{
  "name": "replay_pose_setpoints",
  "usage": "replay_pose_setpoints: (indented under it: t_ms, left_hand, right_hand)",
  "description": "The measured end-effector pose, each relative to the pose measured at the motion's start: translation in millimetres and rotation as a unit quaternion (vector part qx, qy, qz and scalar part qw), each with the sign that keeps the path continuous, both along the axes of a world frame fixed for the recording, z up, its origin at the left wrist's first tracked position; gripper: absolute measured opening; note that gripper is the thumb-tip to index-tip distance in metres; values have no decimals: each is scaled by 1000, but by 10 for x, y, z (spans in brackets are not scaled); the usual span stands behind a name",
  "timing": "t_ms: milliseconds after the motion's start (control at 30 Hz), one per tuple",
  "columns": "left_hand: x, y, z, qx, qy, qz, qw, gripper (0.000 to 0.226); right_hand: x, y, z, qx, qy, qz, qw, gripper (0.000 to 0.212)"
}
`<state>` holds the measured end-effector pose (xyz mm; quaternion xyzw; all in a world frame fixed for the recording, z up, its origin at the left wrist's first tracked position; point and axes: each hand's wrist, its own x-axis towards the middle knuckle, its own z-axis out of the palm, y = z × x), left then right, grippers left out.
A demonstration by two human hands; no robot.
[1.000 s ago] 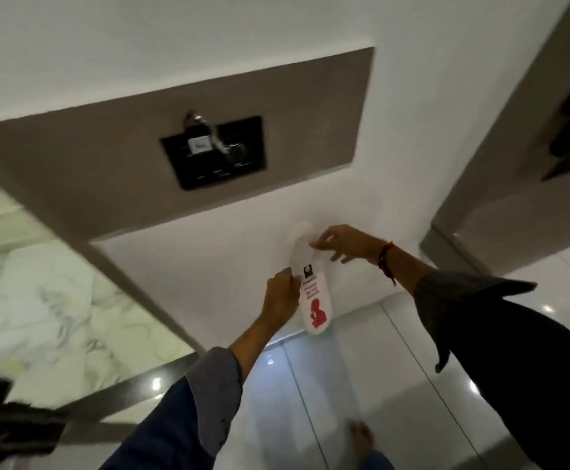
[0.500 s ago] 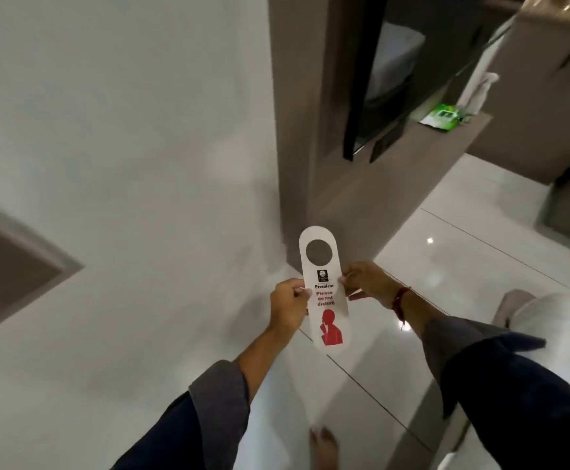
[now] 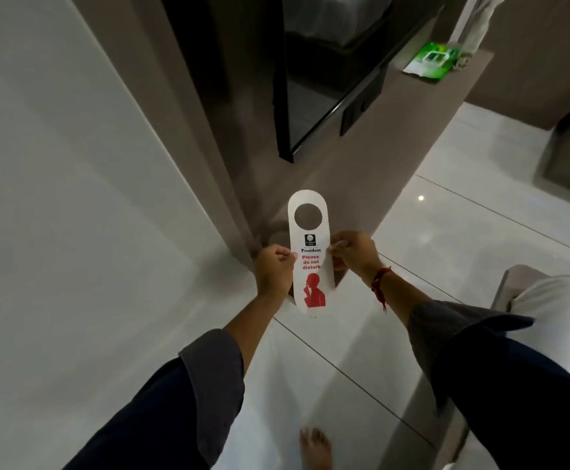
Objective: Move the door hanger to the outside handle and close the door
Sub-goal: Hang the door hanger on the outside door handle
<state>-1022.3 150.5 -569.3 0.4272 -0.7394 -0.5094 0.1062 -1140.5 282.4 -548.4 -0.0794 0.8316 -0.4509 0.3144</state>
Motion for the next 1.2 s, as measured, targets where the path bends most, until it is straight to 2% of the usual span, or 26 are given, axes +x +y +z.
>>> replay_pose_setpoints:
  t_ms: [167, 467, 667, 767, 867, 1033, 1133, 1200]
  left_hand:
    - [-215, -71, -176, -26, -43, 4, 999, 11]
    - [-252, -45, -273, -64, -88, -12, 994, 16]
    - [-150, -67, -219, -59, -71, -50, 995, 22]
    - [-5, -81, -157, -97, -74, -56, 991, 26]
    - [233, -90, -21, -131, -69, -62, 987, 31]
    - [860, -188, 297, -201, -78, -112, 970, 18]
    - [1523, -335, 516, -246, -110, -141, 953, 46]
    - [2099, -472, 659, -272, -127, -116, 947, 60]
  right_hand:
    - [-112, -153, -178, 60, 56, 83, 993, 30]
    - [-144, -292, -280, 104, 71, 109, 986, 47]
    - [-96, -262, -228, 112, 66, 119, 984, 53]
    - [8, -246, -113, 110, 48, 130, 984, 59]
    - [231, -270, 42, 104, 90, 150, 979, 56]
    - [799, -437, 330, 122, 184, 238, 946, 44]
    - [1374, -709, 492, 143, 223, 319, 910, 47]
    - [1870, -922, 603, 150, 263, 363, 881, 55]
